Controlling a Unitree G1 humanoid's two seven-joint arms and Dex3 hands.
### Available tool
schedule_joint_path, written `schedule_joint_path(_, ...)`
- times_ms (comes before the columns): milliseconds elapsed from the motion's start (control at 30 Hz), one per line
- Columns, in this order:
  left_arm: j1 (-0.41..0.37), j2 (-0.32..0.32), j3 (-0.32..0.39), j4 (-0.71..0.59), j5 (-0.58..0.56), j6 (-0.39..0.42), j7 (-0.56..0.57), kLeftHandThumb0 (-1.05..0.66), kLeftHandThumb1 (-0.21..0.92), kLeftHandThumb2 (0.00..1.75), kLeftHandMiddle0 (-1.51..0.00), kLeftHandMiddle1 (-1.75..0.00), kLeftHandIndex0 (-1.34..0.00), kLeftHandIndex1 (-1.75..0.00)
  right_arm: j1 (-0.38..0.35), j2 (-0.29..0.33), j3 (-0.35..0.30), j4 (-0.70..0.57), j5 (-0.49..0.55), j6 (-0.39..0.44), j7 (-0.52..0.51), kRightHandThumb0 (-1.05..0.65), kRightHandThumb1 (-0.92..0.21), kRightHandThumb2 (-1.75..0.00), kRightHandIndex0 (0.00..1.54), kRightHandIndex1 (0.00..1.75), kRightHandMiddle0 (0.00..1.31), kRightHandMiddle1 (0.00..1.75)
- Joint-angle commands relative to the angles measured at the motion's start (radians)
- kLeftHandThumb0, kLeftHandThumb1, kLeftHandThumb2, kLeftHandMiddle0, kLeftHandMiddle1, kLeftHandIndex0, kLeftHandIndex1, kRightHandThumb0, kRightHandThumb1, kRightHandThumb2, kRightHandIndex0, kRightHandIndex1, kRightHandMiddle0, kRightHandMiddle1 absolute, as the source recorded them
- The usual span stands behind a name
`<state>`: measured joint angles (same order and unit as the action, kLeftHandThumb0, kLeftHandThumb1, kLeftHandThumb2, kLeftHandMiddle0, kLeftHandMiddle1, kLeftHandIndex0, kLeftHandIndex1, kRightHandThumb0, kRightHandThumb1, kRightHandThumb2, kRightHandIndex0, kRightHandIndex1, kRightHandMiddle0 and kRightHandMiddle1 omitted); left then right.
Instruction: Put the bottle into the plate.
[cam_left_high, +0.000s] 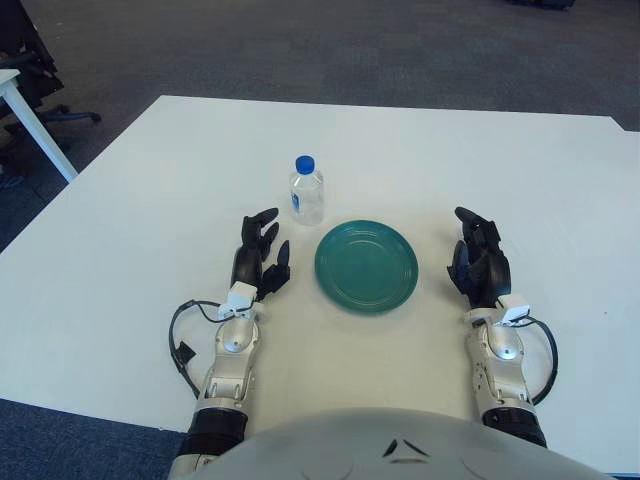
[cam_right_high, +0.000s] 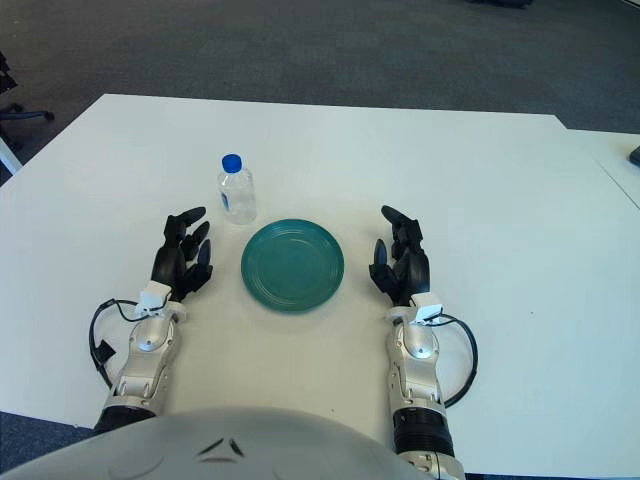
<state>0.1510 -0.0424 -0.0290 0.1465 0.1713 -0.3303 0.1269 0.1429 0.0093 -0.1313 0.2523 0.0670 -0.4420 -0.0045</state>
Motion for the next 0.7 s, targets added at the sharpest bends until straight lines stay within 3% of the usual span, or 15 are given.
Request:
schedule_joint_path(0,-0.003,0.006,-0.002,0.019,0.032,0.051,0.028,-0.87,0.92,0.53,-0.42,-0.13,0.00,-0.96,0.045,-0.012,-0.019,0.065,0.011,0.059,0.001,-0.61,-0.92,-0.68,0.41,0.11,0.00,0.82)
schedule_joint_path(400,-0.047,0.018,-0.021,0.035,0.130,0.136,0.104,-0.97,0.92,0.44,-0.32,-0.07,0.00,-0.75,0.041,-0.019,-0.025,0.074,0.033,0.049,0.024,-0.63,-0.92,-0.68,0.43,0.12,0.00,0.84)
schedule_joint_path(667,-0.100,0.044,-0.047,0.090,0.189,0.189,0.119,-1.04,0.92,0.52,-0.17,-0.03,0.00,-0.35,0.007,-0.041,-0.043,0.156,0.053,-0.012,0.063,-0.65,-0.92,-0.70,0.43,0.11,0.00,0.84)
